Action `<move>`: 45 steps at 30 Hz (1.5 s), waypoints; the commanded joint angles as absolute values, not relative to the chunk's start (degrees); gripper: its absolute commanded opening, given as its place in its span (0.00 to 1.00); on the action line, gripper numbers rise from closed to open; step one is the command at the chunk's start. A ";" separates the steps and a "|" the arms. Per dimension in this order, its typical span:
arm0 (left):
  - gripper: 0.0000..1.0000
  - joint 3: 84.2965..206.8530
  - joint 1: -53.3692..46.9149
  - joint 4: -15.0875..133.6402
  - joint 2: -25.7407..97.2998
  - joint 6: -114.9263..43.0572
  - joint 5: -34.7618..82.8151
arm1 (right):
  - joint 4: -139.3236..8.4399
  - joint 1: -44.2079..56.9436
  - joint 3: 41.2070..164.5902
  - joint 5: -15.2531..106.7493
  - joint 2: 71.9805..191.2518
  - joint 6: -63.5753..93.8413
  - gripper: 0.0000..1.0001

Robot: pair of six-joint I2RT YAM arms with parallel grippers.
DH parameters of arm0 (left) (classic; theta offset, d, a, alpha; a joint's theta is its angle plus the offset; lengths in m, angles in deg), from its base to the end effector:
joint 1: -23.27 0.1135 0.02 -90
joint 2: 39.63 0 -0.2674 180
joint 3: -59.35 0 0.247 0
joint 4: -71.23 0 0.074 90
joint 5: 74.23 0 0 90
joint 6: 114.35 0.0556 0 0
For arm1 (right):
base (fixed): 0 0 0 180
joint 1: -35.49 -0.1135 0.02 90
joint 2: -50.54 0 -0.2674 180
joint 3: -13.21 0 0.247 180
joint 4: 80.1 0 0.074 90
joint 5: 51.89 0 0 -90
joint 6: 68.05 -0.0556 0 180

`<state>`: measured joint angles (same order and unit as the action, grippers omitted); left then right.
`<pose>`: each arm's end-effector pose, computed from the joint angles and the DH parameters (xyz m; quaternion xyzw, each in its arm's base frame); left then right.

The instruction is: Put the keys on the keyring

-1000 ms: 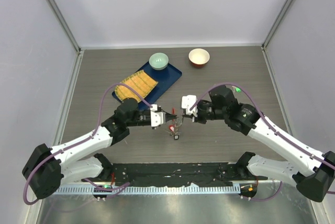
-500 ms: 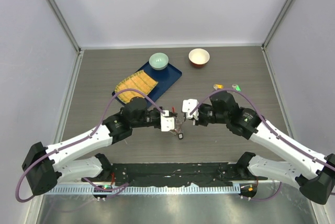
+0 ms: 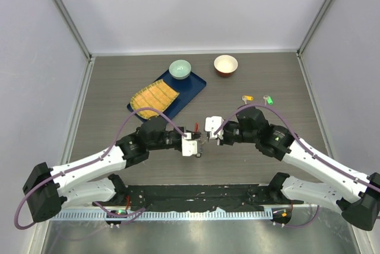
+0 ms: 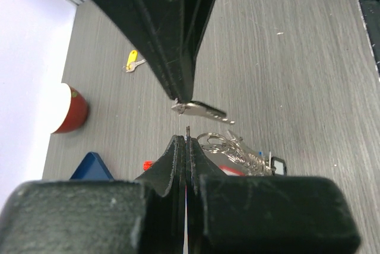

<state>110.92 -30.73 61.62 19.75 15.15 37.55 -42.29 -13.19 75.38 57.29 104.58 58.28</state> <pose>0.1293 -0.2131 0.2724 0.6531 0.4609 -0.2244 0.5573 0.1298 0.1753 0.3022 -0.6377 0.5720 0.1965 0.4770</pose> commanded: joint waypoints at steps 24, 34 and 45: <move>0.00 105.84 -36.23 77.83 15.74 9.49 32.03 | -41.51 -14.60 76.31 57.97 101.60 58.07 0.01; 0.00 105.93 -36.32 78.27 16.18 8.43 32.55 | -41.87 -14.87 76.04 58.15 101.25 58.25 0.01; 0.00 106.10 -36.32 78.27 17.15 7.55 32.20 | -41.96 -15.04 75.69 58.06 100.37 58.86 0.01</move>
